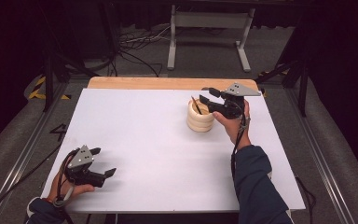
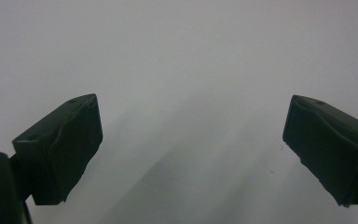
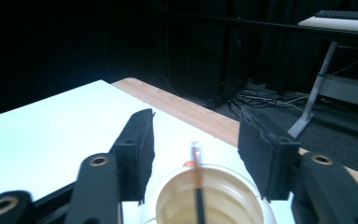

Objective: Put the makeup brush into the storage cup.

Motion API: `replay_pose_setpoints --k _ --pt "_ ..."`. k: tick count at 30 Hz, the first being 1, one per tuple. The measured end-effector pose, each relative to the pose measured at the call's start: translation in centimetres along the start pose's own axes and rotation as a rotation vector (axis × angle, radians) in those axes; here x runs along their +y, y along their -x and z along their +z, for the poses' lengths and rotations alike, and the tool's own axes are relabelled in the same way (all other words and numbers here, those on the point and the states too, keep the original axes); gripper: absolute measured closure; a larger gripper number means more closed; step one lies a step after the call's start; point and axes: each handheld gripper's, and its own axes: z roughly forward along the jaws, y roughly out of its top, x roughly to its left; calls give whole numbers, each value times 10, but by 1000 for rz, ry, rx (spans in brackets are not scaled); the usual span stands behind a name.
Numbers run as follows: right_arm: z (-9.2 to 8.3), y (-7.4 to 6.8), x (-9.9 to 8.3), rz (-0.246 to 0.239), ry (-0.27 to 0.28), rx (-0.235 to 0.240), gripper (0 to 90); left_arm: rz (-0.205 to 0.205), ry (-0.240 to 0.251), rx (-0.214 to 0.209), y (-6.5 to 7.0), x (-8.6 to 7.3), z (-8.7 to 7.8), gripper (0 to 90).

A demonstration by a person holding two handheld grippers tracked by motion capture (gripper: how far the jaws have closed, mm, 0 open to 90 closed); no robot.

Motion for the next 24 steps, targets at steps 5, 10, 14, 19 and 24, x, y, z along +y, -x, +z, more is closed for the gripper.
replay_pose_setpoints --k 5,10,14,19,24 --pt "-2 -2 0 -14 -7 -13 367 1 -3 -1 0 0 0 57" --pt "-1 -4 0 -23 -16 -35 189 0 -2 -1 0 0 0 57" --pt "0 -4 0 -21 -20 -40 112 -1 -1 -1 0 0 0 56" --pt "1 -6 -1 -25 -29 -47 54 3 -1 5 0 0 -1 56" --pt "2 -7 -1 -35 -44 -55 28 -1 -2 3 0 0 0 55"
